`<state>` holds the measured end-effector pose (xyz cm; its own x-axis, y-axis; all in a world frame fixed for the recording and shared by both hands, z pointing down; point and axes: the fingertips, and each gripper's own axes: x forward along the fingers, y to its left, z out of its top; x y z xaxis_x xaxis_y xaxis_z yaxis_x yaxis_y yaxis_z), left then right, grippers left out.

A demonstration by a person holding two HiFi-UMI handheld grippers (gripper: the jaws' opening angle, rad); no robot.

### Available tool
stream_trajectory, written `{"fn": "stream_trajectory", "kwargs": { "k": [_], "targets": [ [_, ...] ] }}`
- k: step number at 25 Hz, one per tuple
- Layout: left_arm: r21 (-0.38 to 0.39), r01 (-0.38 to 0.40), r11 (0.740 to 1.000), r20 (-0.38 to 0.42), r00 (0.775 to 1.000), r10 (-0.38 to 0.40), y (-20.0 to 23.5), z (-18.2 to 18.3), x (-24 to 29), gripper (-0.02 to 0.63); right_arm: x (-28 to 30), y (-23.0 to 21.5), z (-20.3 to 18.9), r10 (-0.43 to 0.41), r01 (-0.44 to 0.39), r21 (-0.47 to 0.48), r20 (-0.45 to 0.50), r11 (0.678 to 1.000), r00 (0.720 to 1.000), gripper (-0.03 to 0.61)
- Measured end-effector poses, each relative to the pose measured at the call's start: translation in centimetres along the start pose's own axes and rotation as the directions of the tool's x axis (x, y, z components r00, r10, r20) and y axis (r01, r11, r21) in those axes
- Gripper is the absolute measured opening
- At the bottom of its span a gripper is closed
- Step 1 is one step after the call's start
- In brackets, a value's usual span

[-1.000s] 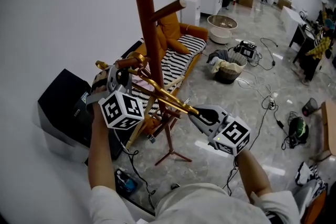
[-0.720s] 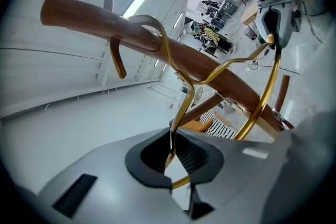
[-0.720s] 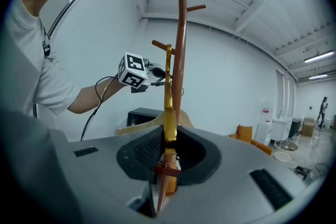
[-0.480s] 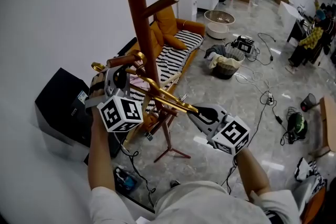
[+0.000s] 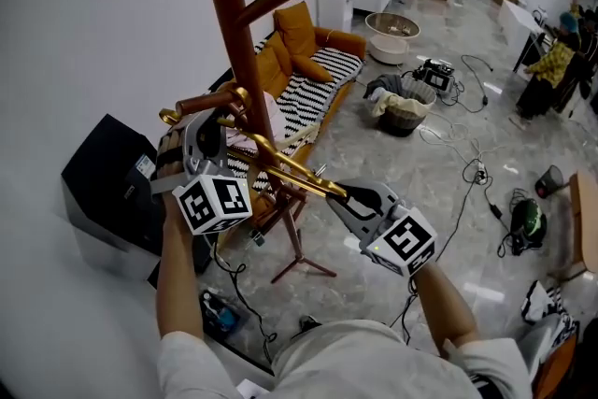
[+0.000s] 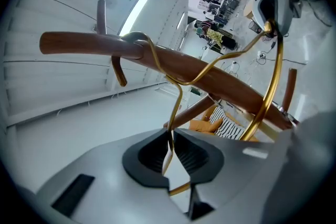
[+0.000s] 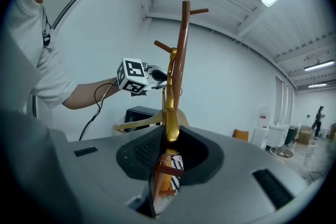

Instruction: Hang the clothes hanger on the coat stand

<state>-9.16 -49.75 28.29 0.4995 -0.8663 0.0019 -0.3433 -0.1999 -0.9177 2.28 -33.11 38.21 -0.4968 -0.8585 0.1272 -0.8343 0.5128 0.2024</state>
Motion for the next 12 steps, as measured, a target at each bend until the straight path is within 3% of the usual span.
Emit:
{"fn": "stream_trajectory", "kwargs": {
  "k": [4,12],
  "targets": [
    [-0.005,-0.054,0.999,0.003,0.999,0.054,-0.2,0.3,-0.5,0.028,-0.5,0.2,0.0,-0.003,0.003,-0.039,0.003,0.999,1.0,0.071],
    [0.0,-0.119,0.993,-0.016,0.993,0.119,-0.8,0.2,-1.8,0.122,-1.0,0.3,0.3,-0.008,0.01,-0.048,0.03,0.999,1.0,0.1]
  ]
}}
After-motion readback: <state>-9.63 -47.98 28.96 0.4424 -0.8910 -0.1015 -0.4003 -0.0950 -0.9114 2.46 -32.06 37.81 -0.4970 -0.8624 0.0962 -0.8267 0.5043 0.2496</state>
